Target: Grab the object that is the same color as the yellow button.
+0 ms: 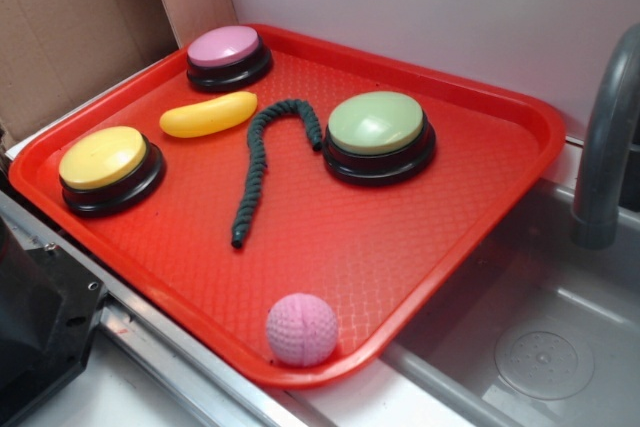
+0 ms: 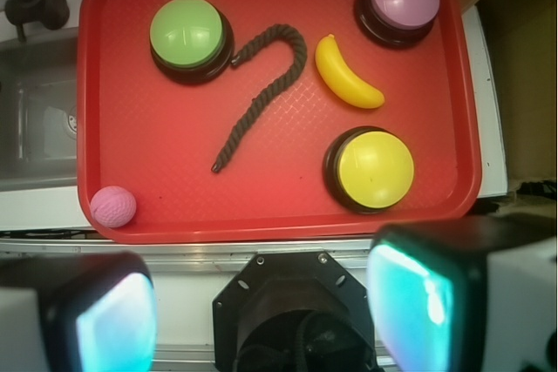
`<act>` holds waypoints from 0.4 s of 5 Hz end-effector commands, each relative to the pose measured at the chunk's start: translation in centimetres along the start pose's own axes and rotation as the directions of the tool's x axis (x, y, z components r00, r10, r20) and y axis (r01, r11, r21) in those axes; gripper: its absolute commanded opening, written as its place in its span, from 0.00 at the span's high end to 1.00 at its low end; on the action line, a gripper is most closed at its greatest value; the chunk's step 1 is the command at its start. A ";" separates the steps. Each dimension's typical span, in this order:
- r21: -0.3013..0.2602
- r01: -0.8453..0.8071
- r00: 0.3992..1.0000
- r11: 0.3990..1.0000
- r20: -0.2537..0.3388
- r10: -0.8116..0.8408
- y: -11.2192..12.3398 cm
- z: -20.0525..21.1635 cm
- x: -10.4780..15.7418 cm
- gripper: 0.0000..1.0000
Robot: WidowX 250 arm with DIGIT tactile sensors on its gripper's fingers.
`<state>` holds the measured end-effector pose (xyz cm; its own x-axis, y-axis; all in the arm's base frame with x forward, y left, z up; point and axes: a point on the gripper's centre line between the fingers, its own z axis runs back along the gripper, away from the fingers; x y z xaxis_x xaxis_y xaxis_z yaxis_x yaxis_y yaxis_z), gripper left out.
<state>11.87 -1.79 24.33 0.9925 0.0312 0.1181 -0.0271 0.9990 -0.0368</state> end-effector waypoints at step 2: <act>0.044 0.097 0.995 0.994 0.004 -0.097 1.3 -1.5 1.7 0.00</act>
<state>13.51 -0.58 22.48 0.9932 -0.0546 0.1027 0.0531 0.9984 0.0172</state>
